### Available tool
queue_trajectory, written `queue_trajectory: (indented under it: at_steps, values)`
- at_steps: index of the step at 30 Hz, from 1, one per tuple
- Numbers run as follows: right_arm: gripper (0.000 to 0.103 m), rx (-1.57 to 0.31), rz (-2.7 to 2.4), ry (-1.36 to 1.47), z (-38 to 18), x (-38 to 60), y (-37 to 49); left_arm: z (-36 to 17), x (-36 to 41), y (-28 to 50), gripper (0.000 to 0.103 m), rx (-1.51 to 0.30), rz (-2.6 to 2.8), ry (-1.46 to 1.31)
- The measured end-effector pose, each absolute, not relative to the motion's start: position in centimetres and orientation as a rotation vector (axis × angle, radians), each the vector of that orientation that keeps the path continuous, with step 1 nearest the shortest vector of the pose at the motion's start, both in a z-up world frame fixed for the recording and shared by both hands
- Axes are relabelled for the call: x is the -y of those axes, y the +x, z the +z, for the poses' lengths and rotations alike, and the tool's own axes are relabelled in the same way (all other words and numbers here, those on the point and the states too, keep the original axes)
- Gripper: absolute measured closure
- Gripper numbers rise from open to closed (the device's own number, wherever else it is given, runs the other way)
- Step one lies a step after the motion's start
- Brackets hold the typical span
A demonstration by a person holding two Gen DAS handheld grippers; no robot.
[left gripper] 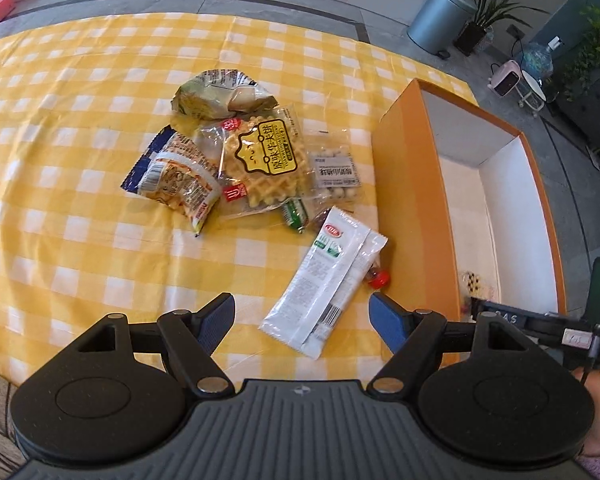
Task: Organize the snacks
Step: 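Open both tools to drop the two bags into the box, then move the right tool back to the snack pile toward the yellow-label waffle bag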
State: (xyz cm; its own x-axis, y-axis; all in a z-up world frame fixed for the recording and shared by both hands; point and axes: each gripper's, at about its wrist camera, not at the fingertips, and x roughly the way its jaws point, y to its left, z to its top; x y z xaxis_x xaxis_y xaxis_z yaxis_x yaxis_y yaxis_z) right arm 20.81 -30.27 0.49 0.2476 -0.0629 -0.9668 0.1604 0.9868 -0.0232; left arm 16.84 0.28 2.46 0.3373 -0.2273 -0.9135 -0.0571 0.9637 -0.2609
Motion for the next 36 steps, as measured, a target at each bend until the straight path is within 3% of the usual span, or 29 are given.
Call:
queue_trajectory:
  at_steps: [14, 25, 36]
  values:
    - [0.005, -1.187, -0.152, 0.076, 6.4, 29.4, 18.5, 3.8, -3.4, 14.3, 0.013, -1.166, -0.033, -0.248]
    - [0.005, -1.033, 0.026, 0.42, 12.2, 26.6, 16.1, 2.6, -7.6, 13.8, 0.013, -1.126, 0.083, -0.182]
    - [0.007, -1.011, 0.142, 0.266, 12.2, 17.2, 18.6, 0.9, -15.9, 13.4, 0.013, -1.126, 0.219, -0.332]
